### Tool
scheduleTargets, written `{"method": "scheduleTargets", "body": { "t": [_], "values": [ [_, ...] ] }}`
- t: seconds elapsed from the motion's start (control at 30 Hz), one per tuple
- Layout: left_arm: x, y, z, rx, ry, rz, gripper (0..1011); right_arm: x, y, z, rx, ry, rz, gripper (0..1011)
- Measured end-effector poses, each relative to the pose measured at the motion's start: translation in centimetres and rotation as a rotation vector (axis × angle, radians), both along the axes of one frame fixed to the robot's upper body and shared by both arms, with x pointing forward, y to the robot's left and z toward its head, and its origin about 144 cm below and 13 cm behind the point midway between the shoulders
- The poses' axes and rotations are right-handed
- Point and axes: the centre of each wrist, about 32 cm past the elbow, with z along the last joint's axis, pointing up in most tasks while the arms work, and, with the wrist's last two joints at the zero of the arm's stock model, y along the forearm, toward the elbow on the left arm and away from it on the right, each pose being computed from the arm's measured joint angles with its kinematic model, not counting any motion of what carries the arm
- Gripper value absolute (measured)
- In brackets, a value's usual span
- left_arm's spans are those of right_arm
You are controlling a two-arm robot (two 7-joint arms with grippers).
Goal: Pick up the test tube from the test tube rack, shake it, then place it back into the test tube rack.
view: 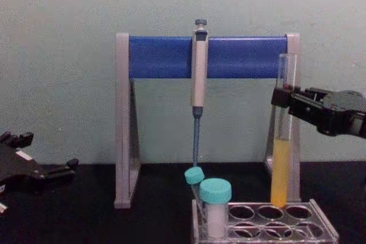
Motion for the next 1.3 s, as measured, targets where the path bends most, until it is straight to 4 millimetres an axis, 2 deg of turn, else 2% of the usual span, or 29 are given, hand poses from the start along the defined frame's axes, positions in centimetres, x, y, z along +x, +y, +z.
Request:
{"method": "scheduleTargets", "body": {
  "t": [1.3],
  "values": [
    [0.0,0.0,0.0,0.000,0.000,0.000,1001,1.4,0.8,-2.3,-0.057,0.072,0.030,229]
  ]
}}
